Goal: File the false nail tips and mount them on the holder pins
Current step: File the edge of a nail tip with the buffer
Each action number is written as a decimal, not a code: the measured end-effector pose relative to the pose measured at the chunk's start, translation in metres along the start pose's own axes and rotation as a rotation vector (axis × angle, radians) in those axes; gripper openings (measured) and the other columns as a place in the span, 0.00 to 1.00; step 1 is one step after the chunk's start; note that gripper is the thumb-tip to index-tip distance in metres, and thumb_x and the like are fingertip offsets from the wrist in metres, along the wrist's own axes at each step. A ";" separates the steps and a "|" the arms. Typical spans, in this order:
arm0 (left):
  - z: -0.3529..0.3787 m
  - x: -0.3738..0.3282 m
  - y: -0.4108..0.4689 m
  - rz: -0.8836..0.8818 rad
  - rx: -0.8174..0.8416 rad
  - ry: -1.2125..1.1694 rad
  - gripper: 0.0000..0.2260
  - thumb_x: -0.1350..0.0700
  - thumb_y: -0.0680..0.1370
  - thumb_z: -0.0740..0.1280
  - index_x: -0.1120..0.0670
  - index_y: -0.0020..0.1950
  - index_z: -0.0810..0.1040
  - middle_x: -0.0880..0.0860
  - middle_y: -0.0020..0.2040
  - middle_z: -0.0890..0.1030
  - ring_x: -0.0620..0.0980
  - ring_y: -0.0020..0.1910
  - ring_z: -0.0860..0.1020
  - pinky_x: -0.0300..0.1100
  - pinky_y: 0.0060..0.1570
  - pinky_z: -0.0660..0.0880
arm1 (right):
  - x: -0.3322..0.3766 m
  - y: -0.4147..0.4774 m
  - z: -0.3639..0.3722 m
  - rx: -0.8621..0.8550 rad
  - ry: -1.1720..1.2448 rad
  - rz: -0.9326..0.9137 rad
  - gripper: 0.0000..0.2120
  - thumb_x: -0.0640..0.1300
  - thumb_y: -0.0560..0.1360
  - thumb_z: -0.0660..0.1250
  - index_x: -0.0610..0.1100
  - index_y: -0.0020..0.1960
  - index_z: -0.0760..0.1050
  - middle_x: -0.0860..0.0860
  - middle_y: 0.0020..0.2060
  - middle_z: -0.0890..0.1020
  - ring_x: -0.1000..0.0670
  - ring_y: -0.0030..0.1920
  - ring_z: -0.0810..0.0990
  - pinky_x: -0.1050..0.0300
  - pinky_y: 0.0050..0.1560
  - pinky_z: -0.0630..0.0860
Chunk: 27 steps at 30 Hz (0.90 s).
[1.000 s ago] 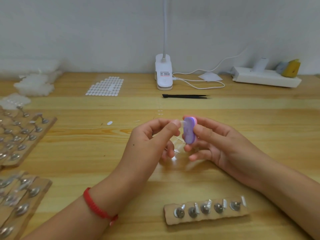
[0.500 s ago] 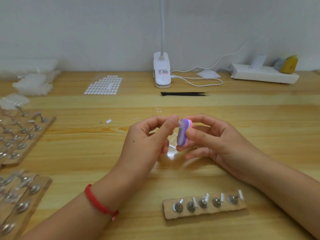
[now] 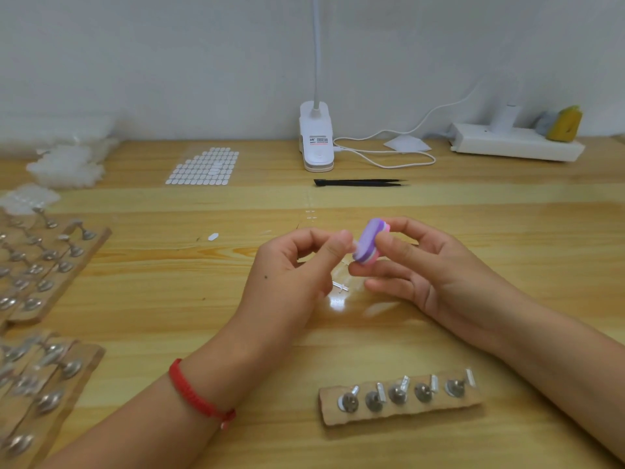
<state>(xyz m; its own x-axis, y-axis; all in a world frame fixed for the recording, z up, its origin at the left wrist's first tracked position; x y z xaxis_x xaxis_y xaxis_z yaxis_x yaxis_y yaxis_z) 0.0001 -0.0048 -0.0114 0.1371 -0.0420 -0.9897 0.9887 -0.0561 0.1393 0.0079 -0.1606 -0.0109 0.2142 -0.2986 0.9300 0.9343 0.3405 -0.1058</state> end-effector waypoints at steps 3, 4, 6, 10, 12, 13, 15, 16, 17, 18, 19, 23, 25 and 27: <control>-0.002 0.000 0.001 -0.011 -0.016 -0.021 0.09 0.49 0.72 0.68 0.52 0.37 0.82 0.42 0.22 0.69 0.40 0.21 0.63 0.27 0.24 0.63 | -0.001 0.000 0.002 0.043 -0.049 0.003 0.10 0.40 0.68 0.71 0.43 0.49 0.79 0.40 0.42 0.85 0.43 0.42 0.86 0.59 0.37 0.81; -0.002 0.000 0.001 -0.010 -0.009 -0.015 0.09 0.50 0.73 0.68 0.53 0.37 0.82 0.42 0.21 0.70 0.40 0.21 0.64 0.27 0.24 0.63 | -0.001 0.000 0.003 0.045 -0.062 -0.002 0.10 0.40 0.67 0.72 0.44 0.48 0.80 0.40 0.42 0.85 0.43 0.42 0.86 0.59 0.37 0.81; -0.001 0.000 0.001 -0.010 0.011 -0.003 0.09 0.51 0.73 0.68 0.54 0.37 0.81 0.42 0.21 0.69 0.40 0.21 0.63 0.27 0.24 0.62 | 0.000 0.000 0.002 -0.001 -0.038 -0.003 0.13 0.42 0.66 0.72 0.43 0.50 0.78 0.41 0.42 0.85 0.43 0.42 0.86 0.60 0.36 0.81; -0.002 -0.001 0.000 -0.003 -0.008 -0.024 0.09 0.47 0.70 0.68 0.51 0.34 0.81 0.43 0.21 0.66 0.42 0.22 0.61 0.30 0.23 0.60 | -0.001 -0.001 0.003 0.028 -0.077 0.026 0.16 0.44 0.64 0.73 0.42 0.51 0.78 0.41 0.39 0.85 0.45 0.39 0.86 0.60 0.36 0.81; -0.002 0.000 0.000 0.003 -0.005 -0.003 0.09 0.51 0.73 0.68 0.53 0.35 0.80 0.43 0.21 0.67 0.41 0.22 0.61 0.29 0.24 0.61 | -0.001 -0.001 0.004 0.027 -0.083 0.019 0.15 0.44 0.64 0.73 0.42 0.50 0.79 0.40 0.40 0.85 0.45 0.39 0.86 0.60 0.36 0.81; -0.001 0.000 -0.001 0.003 0.006 0.004 0.09 0.52 0.74 0.68 0.53 0.35 0.80 0.43 0.21 0.67 0.41 0.22 0.62 0.29 0.24 0.61 | -0.001 -0.001 0.003 0.014 -0.063 0.011 0.15 0.44 0.65 0.72 0.43 0.50 0.79 0.40 0.40 0.85 0.45 0.39 0.86 0.60 0.36 0.81; -0.001 0.000 0.000 -0.011 0.015 -0.005 0.09 0.51 0.73 0.69 0.52 0.33 0.80 0.44 0.21 0.66 0.42 0.22 0.61 0.29 0.24 0.61 | 0.000 -0.001 0.001 -0.007 -0.021 0.018 0.15 0.45 0.64 0.73 0.43 0.51 0.81 0.40 0.39 0.85 0.46 0.38 0.86 0.60 0.36 0.81; -0.002 0.000 0.000 -0.023 0.006 -0.020 0.09 0.49 0.71 0.69 0.51 0.33 0.80 0.45 0.22 0.65 0.43 0.22 0.60 0.30 0.23 0.60 | 0.000 -0.001 0.001 0.003 -0.020 0.036 0.15 0.45 0.63 0.73 0.43 0.50 0.82 0.41 0.38 0.85 0.47 0.36 0.85 0.60 0.35 0.81; -0.003 0.000 0.000 -0.034 -0.004 -0.036 0.09 0.46 0.69 0.68 0.50 0.33 0.80 0.46 0.22 0.64 0.43 0.22 0.60 0.30 0.23 0.60 | -0.001 -0.001 0.002 0.027 -0.036 0.057 0.14 0.46 0.63 0.73 0.44 0.48 0.84 0.42 0.38 0.84 0.48 0.35 0.85 0.60 0.35 0.81; -0.003 0.000 0.001 -0.041 -0.004 -0.048 0.10 0.45 0.68 0.68 0.50 0.33 0.80 0.47 0.22 0.64 0.43 0.22 0.60 0.30 0.23 0.59 | -0.001 -0.001 0.003 0.053 -0.057 0.069 0.14 0.46 0.63 0.73 0.45 0.48 0.85 0.42 0.37 0.84 0.48 0.35 0.85 0.60 0.35 0.81; -0.003 0.000 0.001 -0.044 0.007 -0.046 0.10 0.45 0.68 0.67 0.50 0.33 0.80 0.46 0.22 0.64 0.43 0.22 0.60 0.30 0.23 0.60 | -0.001 -0.001 0.003 0.064 -0.068 0.070 0.14 0.46 0.64 0.73 0.44 0.49 0.85 0.43 0.38 0.85 0.48 0.35 0.85 0.60 0.36 0.81; 0.000 -0.001 0.000 -0.030 0.048 -0.007 0.10 0.46 0.69 0.67 0.51 0.34 0.79 0.44 0.21 0.66 0.41 0.21 0.61 0.29 0.23 0.60 | -0.002 0.000 0.001 0.004 -0.030 0.047 0.19 0.45 0.63 0.73 0.41 0.53 0.82 0.41 0.39 0.85 0.48 0.36 0.85 0.60 0.36 0.81; -0.002 0.000 0.001 -0.032 0.002 -0.023 0.10 0.46 0.68 0.67 0.51 0.34 0.80 0.45 0.22 0.65 0.43 0.22 0.60 0.30 0.24 0.59 | -0.003 -0.001 0.004 0.026 -0.072 0.052 0.19 0.45 0.62 0.73 0.41 0.52 0.82 0.41 0.36 0.84 0.47 0.35 0.85 0.60 0.36 0.81; -0.002 -0.001 0.001 -0.025 0.005 -0.013 0.10 0.47 0.70 0.67 0.52 0.34 0.79 0.43 0.21 0.65 0.42 0.22 0.60 0.30 0.24 0.60 | -0.003 -0.001 0.004 0.014 -0.075 0.036 0.19 0.45 0.63 0.73 0.41 0.52 0.81 0.41 0.36 0.84 0.47 0.35 0.85 0.60 0.36 0.81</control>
<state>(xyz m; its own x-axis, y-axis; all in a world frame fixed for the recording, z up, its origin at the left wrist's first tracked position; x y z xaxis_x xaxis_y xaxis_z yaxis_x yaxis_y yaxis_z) 0.0014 -0.0024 -0.0106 0.1114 -0.0532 -0.9923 0.9915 -0.0618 0.1146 0.0053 -0.1562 -0.0117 0.2248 -0.2189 0.9495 0.9223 0.3622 -0.1349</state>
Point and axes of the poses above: each hand's wrist, its own y-axis towards the middle knuckle, its own z-axis out of the palm, x = y × z, the point moved 3 cm from there along y, towards the middle knuckle
